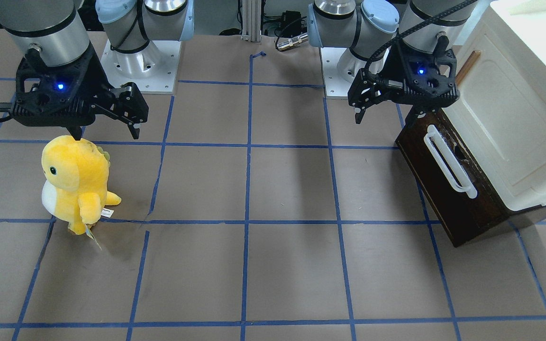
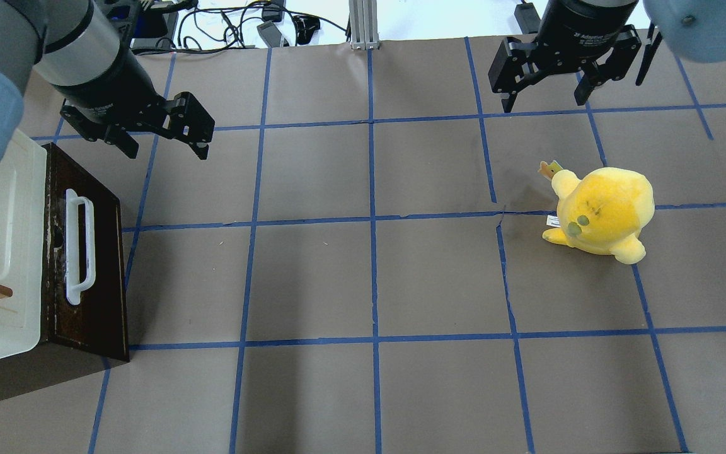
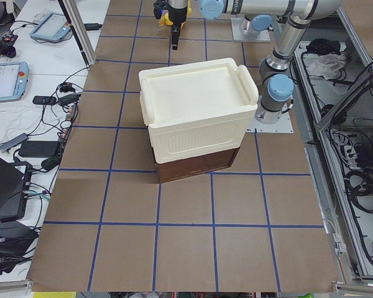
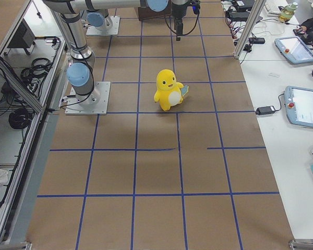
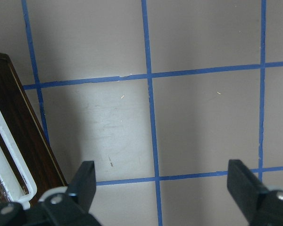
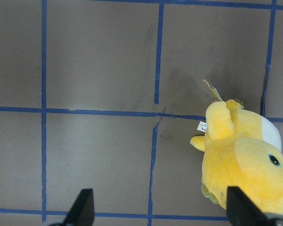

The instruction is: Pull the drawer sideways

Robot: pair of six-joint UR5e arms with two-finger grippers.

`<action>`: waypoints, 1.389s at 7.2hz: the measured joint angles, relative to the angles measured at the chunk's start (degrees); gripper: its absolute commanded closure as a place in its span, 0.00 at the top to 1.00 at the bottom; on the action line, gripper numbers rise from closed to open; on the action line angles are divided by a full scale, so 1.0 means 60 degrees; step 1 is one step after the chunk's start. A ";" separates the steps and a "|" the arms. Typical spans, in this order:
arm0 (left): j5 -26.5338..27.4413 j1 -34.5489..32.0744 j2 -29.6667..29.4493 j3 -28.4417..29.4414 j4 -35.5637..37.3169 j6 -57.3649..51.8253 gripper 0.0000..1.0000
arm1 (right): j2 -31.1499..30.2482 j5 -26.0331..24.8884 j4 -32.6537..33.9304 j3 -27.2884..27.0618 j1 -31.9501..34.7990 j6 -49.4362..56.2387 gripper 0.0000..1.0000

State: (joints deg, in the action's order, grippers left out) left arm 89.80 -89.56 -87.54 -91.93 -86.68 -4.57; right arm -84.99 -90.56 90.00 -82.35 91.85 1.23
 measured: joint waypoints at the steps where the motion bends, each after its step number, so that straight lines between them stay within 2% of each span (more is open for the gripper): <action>1: -0.0001 0.0000 0.0000 0.0002 0.0006 0.0000 1.00 | 0.0000 0.0003 0.0000 0.0000 0.0000 0.0000 1.00; 10: -0.0065 0.0021 -0.0187 0.0077 0.0092 0.0207 1.00 | 0.0000 -0.0001 0.0000 0.0000 0.0000 0.0000 1.00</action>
State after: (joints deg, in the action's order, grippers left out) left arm 89.41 -89.43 -88.66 -91.47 -86.12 -3.33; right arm -84.99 -90.56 90.00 -82.35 91.84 1.23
